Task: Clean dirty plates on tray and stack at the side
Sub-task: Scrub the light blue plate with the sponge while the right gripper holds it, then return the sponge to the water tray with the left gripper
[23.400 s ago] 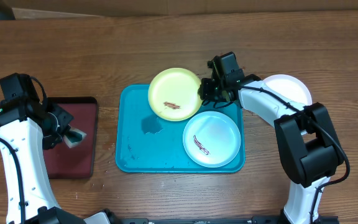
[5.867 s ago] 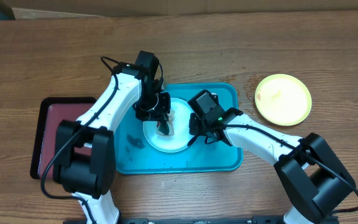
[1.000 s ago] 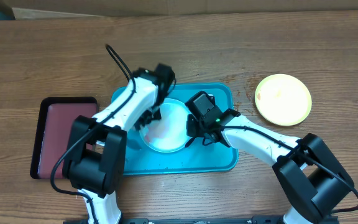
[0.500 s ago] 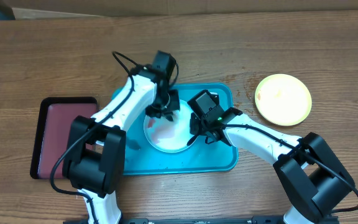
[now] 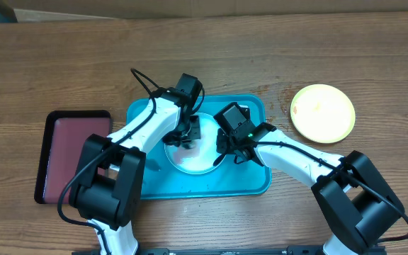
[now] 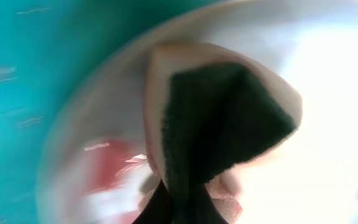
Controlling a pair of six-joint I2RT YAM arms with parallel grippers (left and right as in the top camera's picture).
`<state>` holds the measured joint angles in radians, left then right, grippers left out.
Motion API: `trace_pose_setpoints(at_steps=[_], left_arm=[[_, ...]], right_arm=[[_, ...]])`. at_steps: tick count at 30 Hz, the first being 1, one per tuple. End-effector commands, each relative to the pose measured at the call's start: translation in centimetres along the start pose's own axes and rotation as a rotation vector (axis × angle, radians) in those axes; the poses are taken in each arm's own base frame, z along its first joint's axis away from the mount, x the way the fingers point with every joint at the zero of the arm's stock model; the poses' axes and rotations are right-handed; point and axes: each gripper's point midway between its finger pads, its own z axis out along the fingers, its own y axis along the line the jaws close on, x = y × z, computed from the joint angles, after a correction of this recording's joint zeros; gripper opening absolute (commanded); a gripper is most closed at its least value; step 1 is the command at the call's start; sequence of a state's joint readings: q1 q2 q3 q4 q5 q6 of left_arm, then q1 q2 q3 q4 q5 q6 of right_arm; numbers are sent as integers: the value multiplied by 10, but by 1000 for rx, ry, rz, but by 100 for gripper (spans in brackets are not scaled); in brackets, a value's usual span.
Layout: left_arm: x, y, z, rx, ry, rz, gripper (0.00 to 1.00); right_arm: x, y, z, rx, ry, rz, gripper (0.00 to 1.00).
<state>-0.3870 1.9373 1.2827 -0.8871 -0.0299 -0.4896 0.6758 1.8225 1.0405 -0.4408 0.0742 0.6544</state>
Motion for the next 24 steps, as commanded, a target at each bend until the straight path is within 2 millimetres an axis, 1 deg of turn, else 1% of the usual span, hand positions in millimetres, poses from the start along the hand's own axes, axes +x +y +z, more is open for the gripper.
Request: trace_pose_setpoints(at_steps=[1, 2, 4, 9, 11, 14, 16, 19, 21, 24], left_arm=[[-18, 76, -9, -357, -75, -43, 4], [-22, 83, -17, -392, -84, -65, 4], [-29, 91, -33, -427, -102, -105, 5], [-52, 95, -77, -418, -136, -163, 4], [-59, 98, -101, -410, -154, -213, 4], [-64, 108, -135, -396, -185, -303, 4], [-65, 117, -155, -379, -208, -363, 4], [-58, 142, -181, -360, -244, -471, 4], [-50, 162, -194, -354, -254, -537, 4], [-36, 192, -207, -333, -240, -634, 4]], right_arm=[[-1, -6, 2, 24, -9, 3, 6], [-1, -7, 2, 25, -9, 3, 6], [-1, -7, 2, 26, -10, 3, 4], [-3, -8, 2, 34, -20, -8, 4], [-6, -5, 0, 28, -26, -35, 4], [-15, 5, -8, -2, -40, -83, 4], [-23, 14, -17, -21, -57, -125, 4], [-40, 31, -38, -48, -95, -231, 4], [-54, 39, -56, -43, -137, -302, 4], [-76, 43, -85, 33, -219, -375, 4]])
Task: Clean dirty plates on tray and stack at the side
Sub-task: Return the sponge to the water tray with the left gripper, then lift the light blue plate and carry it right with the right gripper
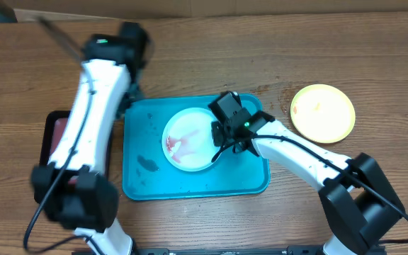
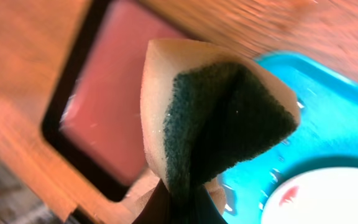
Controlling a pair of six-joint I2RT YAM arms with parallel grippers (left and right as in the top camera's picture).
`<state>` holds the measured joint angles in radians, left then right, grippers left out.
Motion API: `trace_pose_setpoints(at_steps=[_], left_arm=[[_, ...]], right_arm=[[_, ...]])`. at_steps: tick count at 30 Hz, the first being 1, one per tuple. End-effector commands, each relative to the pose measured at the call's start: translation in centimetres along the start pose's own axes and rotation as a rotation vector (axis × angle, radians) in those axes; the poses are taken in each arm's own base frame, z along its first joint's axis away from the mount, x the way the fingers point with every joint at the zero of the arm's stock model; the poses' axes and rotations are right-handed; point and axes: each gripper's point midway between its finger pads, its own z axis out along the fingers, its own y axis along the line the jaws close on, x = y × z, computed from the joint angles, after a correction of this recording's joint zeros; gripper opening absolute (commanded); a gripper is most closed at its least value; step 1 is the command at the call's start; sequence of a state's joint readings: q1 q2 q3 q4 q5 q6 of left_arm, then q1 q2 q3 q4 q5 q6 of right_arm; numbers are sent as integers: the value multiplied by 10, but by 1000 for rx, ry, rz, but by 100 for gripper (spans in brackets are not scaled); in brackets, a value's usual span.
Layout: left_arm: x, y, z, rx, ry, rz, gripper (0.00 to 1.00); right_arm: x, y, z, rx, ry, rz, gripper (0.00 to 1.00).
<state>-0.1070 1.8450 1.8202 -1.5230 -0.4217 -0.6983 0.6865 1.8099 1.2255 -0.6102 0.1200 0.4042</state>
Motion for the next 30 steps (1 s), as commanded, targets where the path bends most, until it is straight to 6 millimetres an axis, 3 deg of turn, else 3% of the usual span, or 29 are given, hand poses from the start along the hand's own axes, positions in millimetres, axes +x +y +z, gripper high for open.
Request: trace_pose_setpoints(at_steps=[1, 5, 7, 14, 22, 30], left_arm=[[-15, 50, -17, 39, -15, -201, 4], [-13, 84, -1, 44, 86, -305, 4], [-10, 103, 14, 32, 143, -363, 4], [1, 128, 57, 32, 246, -439, 4], [16, 118, 98, 198, 354, -467, 4], [17, 118, 103, 227, 364, -481, 4]], right_arm=[[-56, 5, -60, 77, -199, -141, 4], [-84, 3, -110, 274, -321, -256, 4], [-99, 6, -144, 424, -412, -349, 4], [-117, 25, -228, 887, -629, -568, 4], [-112, 66, -261, 1011, -651, -774, 4], [-118, 74, -288, 1092, -659, -778, 4]])
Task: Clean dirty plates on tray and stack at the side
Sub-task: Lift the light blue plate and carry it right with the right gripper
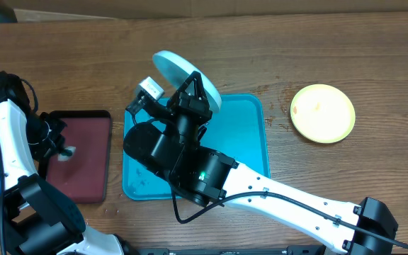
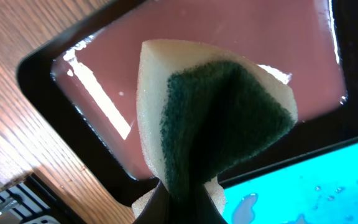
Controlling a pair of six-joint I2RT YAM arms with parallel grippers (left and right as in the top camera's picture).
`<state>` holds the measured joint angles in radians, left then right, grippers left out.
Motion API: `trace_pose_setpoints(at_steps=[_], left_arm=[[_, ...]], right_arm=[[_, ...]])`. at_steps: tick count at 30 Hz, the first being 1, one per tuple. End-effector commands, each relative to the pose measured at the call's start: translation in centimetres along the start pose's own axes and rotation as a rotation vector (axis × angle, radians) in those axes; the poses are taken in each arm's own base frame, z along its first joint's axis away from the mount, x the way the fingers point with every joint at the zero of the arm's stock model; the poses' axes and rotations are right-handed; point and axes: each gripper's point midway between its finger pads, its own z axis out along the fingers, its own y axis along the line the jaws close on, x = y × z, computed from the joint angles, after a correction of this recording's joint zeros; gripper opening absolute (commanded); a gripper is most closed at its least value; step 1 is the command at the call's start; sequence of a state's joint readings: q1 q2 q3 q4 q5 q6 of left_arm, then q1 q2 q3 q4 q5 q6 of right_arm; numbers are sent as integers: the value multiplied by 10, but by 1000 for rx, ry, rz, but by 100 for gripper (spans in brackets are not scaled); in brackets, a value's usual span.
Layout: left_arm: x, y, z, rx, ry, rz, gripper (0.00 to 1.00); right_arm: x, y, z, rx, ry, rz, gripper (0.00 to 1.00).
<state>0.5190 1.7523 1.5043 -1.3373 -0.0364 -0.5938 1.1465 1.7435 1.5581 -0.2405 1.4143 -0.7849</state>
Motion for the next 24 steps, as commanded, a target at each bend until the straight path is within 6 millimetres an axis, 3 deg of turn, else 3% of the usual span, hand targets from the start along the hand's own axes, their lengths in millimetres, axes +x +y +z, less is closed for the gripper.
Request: trace_pose_setpoints(at_steps=[1, 12, 19, 20, 21, 24], left_arm=[[4, -5, -2, 33, 12, 28, 4], [4, -6, -2, 38, 11, 29, 5], [4, -6, -2, 38, 11, 35, 4], [4, -6, -2, 38, 11, 35, 4], [4, -6, -2, 38, 12, 36, 4], [6, -9, -2, 56, 23, 44, 4]], right_arm=[[3, -37, -5, 72, 50, -65, 3], [6, -42, 1, 91, 63, 84, 4], [36, -38, 36, 120, 130, 288, 4], [45, -29, 46, 83, 139, 316, 4], [62, 4, 60, -90, 162, 298, 4], [101, 74, 63, -537, 303, 330, 4]])
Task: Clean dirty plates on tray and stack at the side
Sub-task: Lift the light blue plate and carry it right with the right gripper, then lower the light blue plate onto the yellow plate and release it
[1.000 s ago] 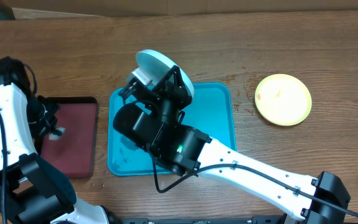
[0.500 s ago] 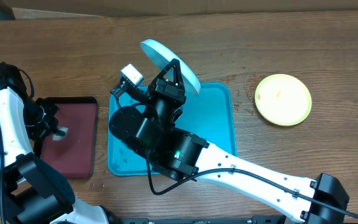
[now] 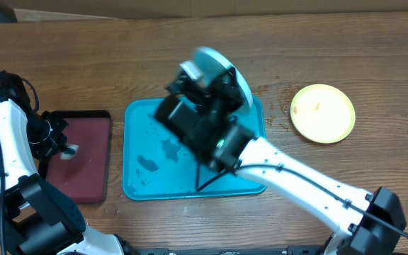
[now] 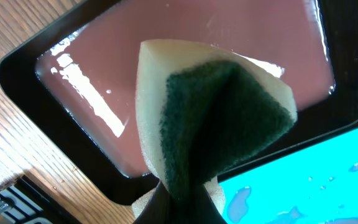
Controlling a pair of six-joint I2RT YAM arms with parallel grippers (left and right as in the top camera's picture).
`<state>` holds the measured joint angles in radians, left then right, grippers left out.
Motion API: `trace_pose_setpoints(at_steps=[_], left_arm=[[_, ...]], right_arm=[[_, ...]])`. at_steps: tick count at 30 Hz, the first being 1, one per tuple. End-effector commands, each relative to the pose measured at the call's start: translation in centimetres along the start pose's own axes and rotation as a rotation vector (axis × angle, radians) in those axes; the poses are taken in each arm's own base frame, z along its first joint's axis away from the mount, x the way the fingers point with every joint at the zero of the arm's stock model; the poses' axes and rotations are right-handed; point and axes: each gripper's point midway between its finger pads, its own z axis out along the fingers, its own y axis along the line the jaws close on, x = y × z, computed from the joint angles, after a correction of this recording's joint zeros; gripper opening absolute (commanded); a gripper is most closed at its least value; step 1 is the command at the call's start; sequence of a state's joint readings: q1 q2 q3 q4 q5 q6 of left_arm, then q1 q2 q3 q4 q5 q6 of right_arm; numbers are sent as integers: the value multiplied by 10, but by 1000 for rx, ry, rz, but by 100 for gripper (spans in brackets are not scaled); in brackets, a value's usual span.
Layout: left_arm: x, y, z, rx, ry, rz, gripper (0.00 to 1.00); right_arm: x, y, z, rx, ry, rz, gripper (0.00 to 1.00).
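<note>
My right gripper [image 3: 205, 76] is raised high over the blue tray [image 3: 142, 177], shut on a white plate [image 3: 225, 65] that looks blurred and tilted above the tray's far right corner. The tray holds only water spots. On the wood to the right lies a yellow plate [image 3: 322, 112]. At far left my left gripper [image 3: 61, 149] is shut on a folded yellow-and-green sponge [image 4: 216, 118]. It hangs over the black basin [image 4: 23, 74] of pinkish water; whether the sponge touches the water cannot be told.
The black basin [image 3: 48, 117] lies just left of the blue tray, their edges close together. The right arm's body [image 3: 261, 159] crosses over the tray's right half. Bare wooden table stretches along the far side and around the yellow plate.
The right gripper with the white plate has shifted from above the tray's far left to above its far right. The left gripper and sponge remain over the basin, barely moved.
First the left gripper pressed the sponge on the white plate on the blue tray, the right gripper at the plate's rim. Then the left arm was off to the left, the smeared plate still on the tray. Later the sponge hung over the basin and the plate was held aloft.
</note>
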<state>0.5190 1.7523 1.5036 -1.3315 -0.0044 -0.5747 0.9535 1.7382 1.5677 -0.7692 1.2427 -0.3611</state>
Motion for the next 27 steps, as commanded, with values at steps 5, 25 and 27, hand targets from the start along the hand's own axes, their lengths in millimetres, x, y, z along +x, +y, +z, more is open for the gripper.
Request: trace_pose_setpoints(at_steps=[5, 25, 27], left_arm=[[4, -5, -2, 32, 9, 25, 4], [2, -8, -2, 46, 2, 40, 4], [1, -8, -2, 47, 0, 40, 4]], right_arm=[[44, 60, 34, -764, 317, 756, 4], [298, -33, 145, -573, 842, 1344, 4], [325, -21, 149, -541, 885, 1381, 4]])
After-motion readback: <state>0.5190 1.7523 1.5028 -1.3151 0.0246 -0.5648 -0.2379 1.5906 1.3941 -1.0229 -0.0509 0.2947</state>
